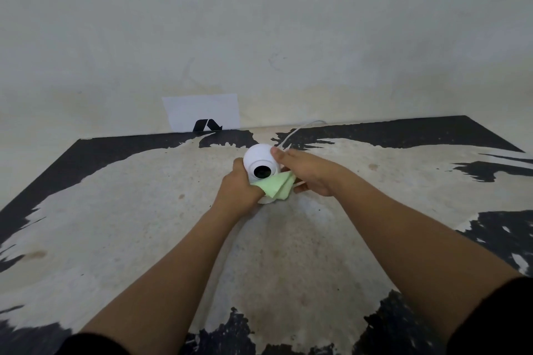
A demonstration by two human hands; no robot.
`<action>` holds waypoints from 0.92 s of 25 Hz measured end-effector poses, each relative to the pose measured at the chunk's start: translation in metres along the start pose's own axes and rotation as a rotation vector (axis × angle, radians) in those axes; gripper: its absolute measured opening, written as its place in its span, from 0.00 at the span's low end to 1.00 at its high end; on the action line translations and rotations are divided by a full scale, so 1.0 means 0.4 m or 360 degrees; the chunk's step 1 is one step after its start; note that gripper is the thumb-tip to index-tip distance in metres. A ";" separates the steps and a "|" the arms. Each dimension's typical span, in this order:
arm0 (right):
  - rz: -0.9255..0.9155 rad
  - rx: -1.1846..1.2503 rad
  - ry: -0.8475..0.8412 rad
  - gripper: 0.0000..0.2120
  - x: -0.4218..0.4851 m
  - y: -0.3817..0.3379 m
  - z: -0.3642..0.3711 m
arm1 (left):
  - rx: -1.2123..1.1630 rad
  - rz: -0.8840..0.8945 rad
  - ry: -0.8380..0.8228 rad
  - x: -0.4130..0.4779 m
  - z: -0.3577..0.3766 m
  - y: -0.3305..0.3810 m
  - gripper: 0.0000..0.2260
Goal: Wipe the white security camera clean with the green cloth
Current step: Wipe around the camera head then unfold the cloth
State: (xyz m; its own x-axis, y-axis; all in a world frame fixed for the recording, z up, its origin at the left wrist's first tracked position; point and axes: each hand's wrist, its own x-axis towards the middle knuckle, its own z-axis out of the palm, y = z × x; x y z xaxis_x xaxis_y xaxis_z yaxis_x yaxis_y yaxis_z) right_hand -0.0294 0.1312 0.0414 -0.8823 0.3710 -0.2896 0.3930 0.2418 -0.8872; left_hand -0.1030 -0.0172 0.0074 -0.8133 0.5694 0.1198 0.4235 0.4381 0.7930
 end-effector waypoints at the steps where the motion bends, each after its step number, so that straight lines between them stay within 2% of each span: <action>1: -0.0059 0.0083 -0.0004 0.20 0.000 -0.004 -0.002 | -0.0041 0.0033 0.0015 0.001 -0.004 0.003 0.28; 2: -0.0110 0.0159 -0.0001 0.16 -0.001 -0.009 -0.004 | -0.0071 0.0077 0.0033 -0.001 -0.007 0.009 0.29; 4: -0.0122 0.0279 -0.0036 0.14 -0.002 -0.017 -0.006 | -0.0110 0.0136 0.0088 -0.004 -0.011 0.016 0.30; 7: -0.0047 0.0316 -0.0091 0.15 -0.005 -0.015 -0.012 | -0.0113 0.0137 0.0139 0.003 -0.018 0.022 0.24; 11: -0.0048 0.0404 -0.0103 0.14 0.000 -0.012 -0.013 | -0.0274 0.0140 -0.0008 0.013 -0.040 -0.008 0.19; 14: -0.0057 0.0471 -0.0099 0.13 -0.003 -0.011 -0.004 | -0.0311 0.0129 -0.0114 0.013 -0.057 -0.040 0.22; 19: -0.0089 0.0526 -0.0045 0.11 -0.006 -0.004 0.009 | -0.0249 0.0104 -0.0133 0.004 -0.060 -0.024 0.31; 23: -0.0107 0.0552 -0.0035 0.10 -0.003 -0.005 0.015 | -0.0168 0.0066 -0.0071 0.017 -0.050 0.021 0.23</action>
State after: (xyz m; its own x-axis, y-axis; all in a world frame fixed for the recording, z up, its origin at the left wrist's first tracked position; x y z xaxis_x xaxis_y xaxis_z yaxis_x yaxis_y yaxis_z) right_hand -0.0306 0.1247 0.0414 -0.9099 0.3446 -0.2310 0.2259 -0.0555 -0.9726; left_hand -0.1128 -0.0236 0.0267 -0.7764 0.6170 0.1288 0.4101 0.3394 0.8465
